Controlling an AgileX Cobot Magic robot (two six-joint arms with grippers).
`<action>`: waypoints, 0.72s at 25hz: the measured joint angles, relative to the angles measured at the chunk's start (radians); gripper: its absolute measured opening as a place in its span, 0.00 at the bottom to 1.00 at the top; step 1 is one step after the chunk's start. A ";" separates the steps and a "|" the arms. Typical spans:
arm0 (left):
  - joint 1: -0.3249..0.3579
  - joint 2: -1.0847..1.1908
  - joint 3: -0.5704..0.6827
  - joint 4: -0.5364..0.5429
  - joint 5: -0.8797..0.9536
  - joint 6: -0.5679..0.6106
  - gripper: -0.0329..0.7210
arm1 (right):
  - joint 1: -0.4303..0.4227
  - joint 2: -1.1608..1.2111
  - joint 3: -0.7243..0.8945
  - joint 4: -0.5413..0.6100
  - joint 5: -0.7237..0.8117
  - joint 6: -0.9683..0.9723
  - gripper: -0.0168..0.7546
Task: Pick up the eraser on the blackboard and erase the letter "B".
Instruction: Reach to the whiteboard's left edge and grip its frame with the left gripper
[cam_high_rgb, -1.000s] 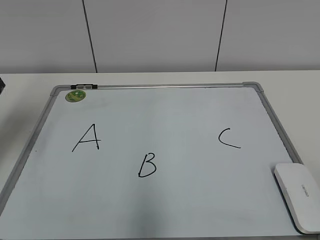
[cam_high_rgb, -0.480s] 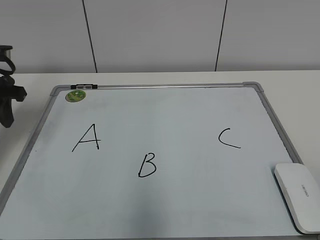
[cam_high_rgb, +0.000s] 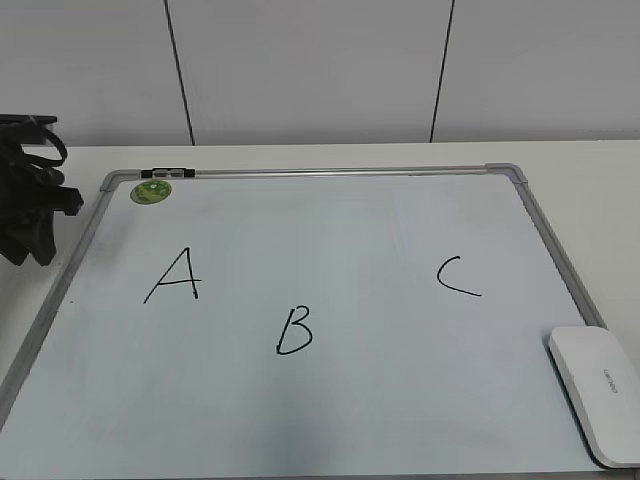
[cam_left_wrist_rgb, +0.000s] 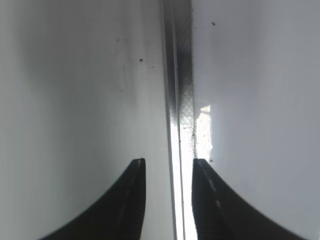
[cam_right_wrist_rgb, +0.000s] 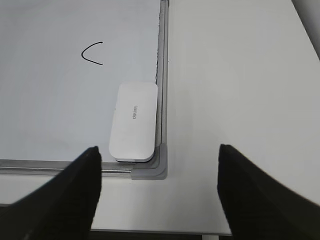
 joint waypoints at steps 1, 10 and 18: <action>0.000 0.011 0.000 0.000 -0.005 0.000 0.37 | 0.000 0.000 0.000 0.000 0.000 0.000 0.72; 0.000 0.094 -0.011 0.000 -0.030 0.002 0.37 | 0.000 0.000 0.000 0.000 0.000 0.000 0.72; 0.000 0.131 -0.020 0.000 -0.044 0.002 0.36 | 0.000 0.000 0.000 0.000 0.000 0.000 0.72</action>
